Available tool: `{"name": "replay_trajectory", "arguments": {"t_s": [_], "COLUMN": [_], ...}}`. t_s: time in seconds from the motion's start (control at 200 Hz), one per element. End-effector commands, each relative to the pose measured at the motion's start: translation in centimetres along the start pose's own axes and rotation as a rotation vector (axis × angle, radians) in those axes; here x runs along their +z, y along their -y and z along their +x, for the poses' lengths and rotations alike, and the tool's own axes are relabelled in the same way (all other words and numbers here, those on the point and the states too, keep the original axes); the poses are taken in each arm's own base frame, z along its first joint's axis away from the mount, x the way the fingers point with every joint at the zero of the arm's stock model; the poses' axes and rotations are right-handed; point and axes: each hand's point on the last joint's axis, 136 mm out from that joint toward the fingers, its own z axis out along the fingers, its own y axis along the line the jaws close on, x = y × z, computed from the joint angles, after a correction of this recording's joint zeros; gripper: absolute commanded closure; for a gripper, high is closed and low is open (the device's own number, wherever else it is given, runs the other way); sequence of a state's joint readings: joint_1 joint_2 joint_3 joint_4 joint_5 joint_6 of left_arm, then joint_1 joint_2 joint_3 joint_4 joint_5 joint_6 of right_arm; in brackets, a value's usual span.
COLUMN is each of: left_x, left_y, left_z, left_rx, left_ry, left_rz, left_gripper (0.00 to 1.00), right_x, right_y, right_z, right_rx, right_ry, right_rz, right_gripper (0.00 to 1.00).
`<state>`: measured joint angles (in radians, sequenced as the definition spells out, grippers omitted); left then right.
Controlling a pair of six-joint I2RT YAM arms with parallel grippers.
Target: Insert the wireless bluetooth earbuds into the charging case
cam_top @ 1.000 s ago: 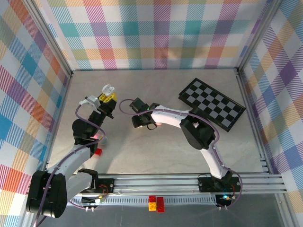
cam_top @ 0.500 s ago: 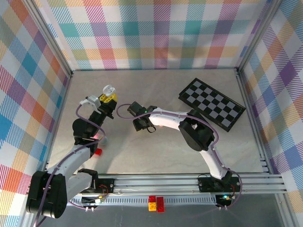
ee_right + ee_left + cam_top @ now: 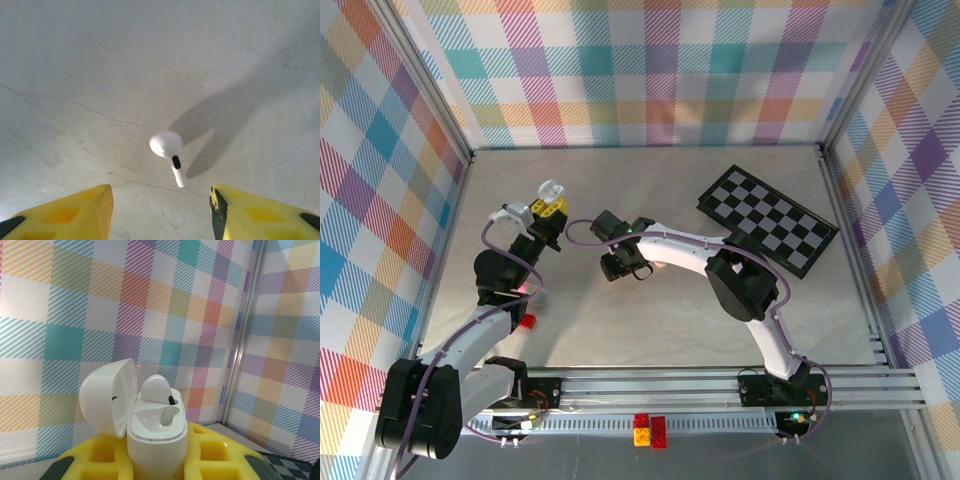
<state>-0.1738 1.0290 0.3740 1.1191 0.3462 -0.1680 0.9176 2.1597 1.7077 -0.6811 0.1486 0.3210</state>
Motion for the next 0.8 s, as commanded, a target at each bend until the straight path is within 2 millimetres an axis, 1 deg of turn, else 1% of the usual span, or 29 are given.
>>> {"name": "replay_trajectory", "arguments": {"t_s": [0.0, 0.15, 0.235, 0.315, 0.415, 0.625, 0.795], "left_x": [-0.9, -2.1, -3.0, -3.5, -3.7, -3.6, -3.6], "left_y": [-0.7, -3.1, -3.9, -4.0, -4.0, -4.0, -4.2], "left_z": [-1.4, -1.3, -1.3, -1.3, -1.1, -0.5, -0.2], "left_rx": [0.019, 0.009, 0.020, 0.031, 0.045, 0.062, 0.064], "left_ry": [0.051, 0.038, 0.041, 0.035, 0.019, -0.011, -0.016], "left_rz": [-0.053, -0.184, -0.235, -0.248, -0.251, -0.244, -0.253], "left_gripper": [0.98, 0.98, 0.98, 0.98, 0.98, 0.98, 0.98], "right_x": [-0.7, -0.3, -0.1, 0.2, 0.6, 1.8, 2.4], "right_y": [-0.2, 0.1, -0.1, -0.2, -0.3, 0.1, 0.2], "right_z": [-0.3, 0.0, 0.0, -0.1, -0.1, 0.0, 0.0], "right_rx": [-0.067, -0.145, -0.171, -0.192, -0.207, -0.234, -0.229], "right_ry": [-0.048, -0.132, -0.171, -0.201, -0.234, -0.278, -0.289], "right_rz": [-0.028, -0.020, -0.039, -0.064, -0.095, -0.092, -0.098], "right_gripper": [0.46, 0.49, 0.51, 0.54, 0.55, 0.55, 0.59]}}
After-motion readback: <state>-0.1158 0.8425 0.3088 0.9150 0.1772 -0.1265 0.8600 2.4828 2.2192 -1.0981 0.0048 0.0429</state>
